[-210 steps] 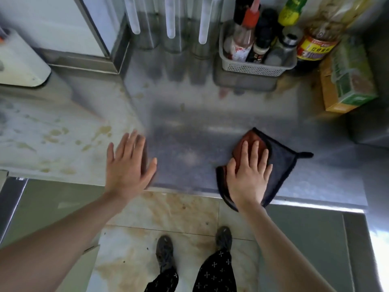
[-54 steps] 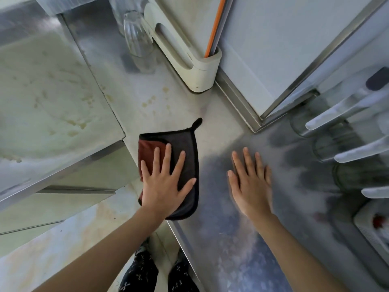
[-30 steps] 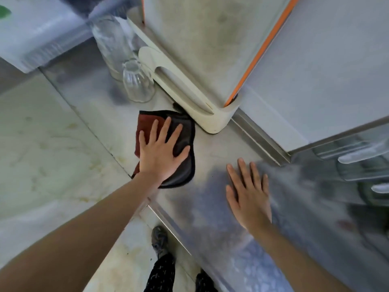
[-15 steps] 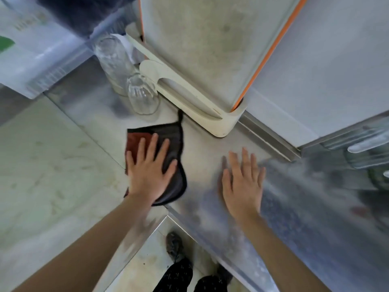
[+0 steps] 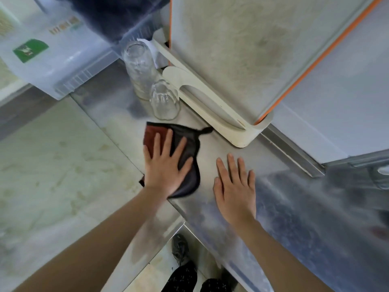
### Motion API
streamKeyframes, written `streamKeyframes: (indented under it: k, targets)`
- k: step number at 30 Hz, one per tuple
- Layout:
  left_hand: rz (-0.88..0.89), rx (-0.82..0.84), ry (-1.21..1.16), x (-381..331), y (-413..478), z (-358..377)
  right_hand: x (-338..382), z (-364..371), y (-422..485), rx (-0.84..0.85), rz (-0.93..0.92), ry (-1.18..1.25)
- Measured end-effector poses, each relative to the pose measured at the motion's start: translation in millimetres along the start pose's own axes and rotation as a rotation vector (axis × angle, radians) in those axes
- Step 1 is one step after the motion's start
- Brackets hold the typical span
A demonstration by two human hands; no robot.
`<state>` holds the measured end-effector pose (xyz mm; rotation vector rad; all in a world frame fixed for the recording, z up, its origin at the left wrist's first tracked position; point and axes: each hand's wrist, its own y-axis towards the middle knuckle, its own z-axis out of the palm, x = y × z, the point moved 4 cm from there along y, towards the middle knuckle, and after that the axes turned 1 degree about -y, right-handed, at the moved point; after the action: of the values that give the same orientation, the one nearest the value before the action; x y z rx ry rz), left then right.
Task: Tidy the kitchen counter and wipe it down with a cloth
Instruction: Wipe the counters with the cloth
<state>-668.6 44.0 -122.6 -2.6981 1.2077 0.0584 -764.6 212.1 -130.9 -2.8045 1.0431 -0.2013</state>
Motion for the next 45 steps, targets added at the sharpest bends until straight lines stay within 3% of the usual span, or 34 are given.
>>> streamKeyframes:
  k: [3,10,13,16,27,34,41,45]
  targets:
    - [-0.094,-0.021,-0.010,13.8,6.3,-2.2,0.1,-0.7,-0.1,-0.004,-0.004,-0.009]
    - [0.109,-0.015,0.049,-12.5,-68.5,6.6,1.0,-4.0,0.3,0.011,-0.002,-0.013]
    - [-0.065,-0.081,0.041,15.8,-41.2,-1.9,0.9,-4.6,-0.5,0.004,-0.002,-0.005]
    - [-0.182,-0.027,0.000,33.7,-26.5,-4.9,0.8,-4.2,-0.6,0.000,-0.006,0.000]
    - [-0.016,-0.024,0.058,21.6,-134.1,10.3,2.4,-6.9,-2.2,0.003,0.007,0.011]
    - [-0.393,-0.083,-0.045,105.6,-112.4,-4.5,2.3,-6.1,-2.1,-0.010,0.008,0.012]
    - [-0.386,-0.047,-0.245,91.6,-133.9,-5.2,6.0,-11.7,-2.7,-0.015,-0.004,0.036]
    - [-0.441,-0.190,-0.484,87.0,-175.2,-19.2,37.2,-26.9,-6.3,-0.114,-0.021,0.178]
